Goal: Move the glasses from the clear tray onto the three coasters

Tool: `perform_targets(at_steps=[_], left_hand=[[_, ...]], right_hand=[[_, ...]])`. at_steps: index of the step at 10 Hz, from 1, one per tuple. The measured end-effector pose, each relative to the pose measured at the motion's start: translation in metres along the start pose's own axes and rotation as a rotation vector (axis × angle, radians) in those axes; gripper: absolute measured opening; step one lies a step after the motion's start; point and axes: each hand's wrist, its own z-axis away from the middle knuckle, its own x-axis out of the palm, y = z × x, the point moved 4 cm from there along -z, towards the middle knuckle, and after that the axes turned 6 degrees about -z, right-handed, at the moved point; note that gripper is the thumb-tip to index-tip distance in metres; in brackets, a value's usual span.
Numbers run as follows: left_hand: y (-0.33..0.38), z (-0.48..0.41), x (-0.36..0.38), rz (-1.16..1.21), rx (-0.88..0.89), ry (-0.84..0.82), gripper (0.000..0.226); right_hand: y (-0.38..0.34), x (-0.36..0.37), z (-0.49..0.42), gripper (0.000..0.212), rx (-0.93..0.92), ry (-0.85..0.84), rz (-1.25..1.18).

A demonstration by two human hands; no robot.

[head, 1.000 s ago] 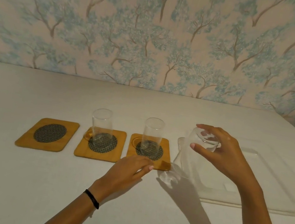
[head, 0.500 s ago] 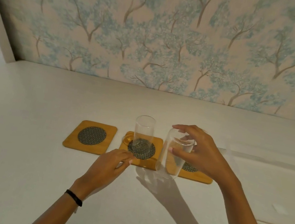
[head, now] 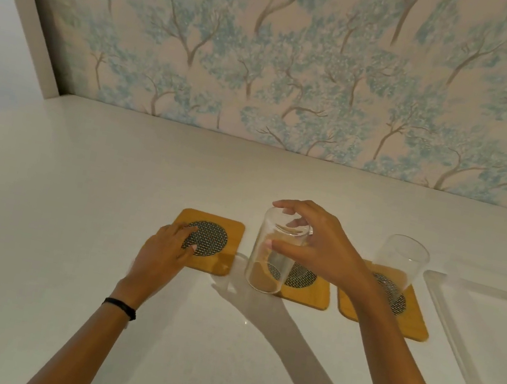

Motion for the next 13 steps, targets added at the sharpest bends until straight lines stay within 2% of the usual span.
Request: perform_targets(at_steps=[2, 4, 7, 11, 13], left_hand=[[-0.021, 0.000, 0.001, -0.019, -0.098, -0.057, 0.045], [-0.025, 0.001, 0.004, -0.016, -0.083, -0.116, 0.046], [-0.028, -0.001, 0.006, -0.038, -0.067, -0.086, 0.046], [-0.029, 0.003, 0.005, -0.095, -0.054, -0.073, 0.045], [-0.030, 0.001, -0.003, -0.060, -0.062, -0.047, 0.037]], right_hand=[[-0.002, 0.038, -0.037, 0.054, -0.006, -0.015, -0.012], [0.011, 0.073, -0.075, 0.055, 0.012, -0.007, -0.008], [0.023, 0.110, -0.109, 0.058, 0.036, 0.016, -0.019], [0.019, 0.124, -0.118, 0.060, 0.043, -0.069, 0.013], [0.012, 0.118, -0.115, 0.060, 0.009, -0.103, 0.052]])
